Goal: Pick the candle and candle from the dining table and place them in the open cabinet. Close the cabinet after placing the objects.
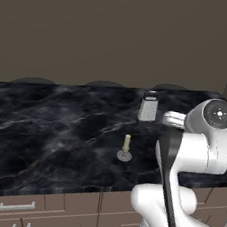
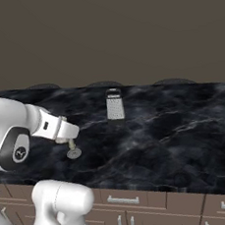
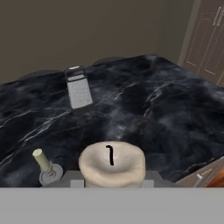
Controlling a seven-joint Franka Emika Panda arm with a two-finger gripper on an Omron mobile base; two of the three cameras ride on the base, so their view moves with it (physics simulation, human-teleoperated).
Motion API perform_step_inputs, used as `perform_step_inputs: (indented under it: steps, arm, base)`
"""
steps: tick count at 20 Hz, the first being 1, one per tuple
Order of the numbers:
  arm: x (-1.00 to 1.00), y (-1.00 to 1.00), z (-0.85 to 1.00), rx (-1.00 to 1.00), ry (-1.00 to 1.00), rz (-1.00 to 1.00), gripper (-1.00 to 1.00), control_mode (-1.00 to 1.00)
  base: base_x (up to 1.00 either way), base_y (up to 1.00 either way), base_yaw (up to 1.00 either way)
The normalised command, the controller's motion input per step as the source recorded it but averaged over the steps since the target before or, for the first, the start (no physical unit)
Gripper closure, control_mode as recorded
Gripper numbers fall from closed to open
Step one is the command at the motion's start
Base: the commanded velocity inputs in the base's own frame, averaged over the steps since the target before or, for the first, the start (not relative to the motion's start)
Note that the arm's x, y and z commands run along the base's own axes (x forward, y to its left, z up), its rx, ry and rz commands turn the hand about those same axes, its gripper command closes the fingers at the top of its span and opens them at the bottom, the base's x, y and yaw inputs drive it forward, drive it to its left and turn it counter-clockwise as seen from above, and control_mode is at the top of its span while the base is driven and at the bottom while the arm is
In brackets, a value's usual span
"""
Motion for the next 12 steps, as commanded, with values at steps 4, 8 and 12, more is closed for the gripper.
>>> perform_step_inputs:
  steps: [4, 8, 12]
  arm:
    - [0.03, 0.0, 0.0, -0.05, 0.0, 0.0, 1.0, -1.0]
    - [0.0, 0.0, 0.0, -0.05, 0.0, 0.01, 1.0, -1.0]
    - [0.0, 0.14, -0.03, -0.03, 0.01, 0.0, 1.0, -1.0]
  base:
    - [0.0, 0.0, 0.0]
    - [0.0, 0.0, 0.0]
    - [0.0, 0.0, 0.0]
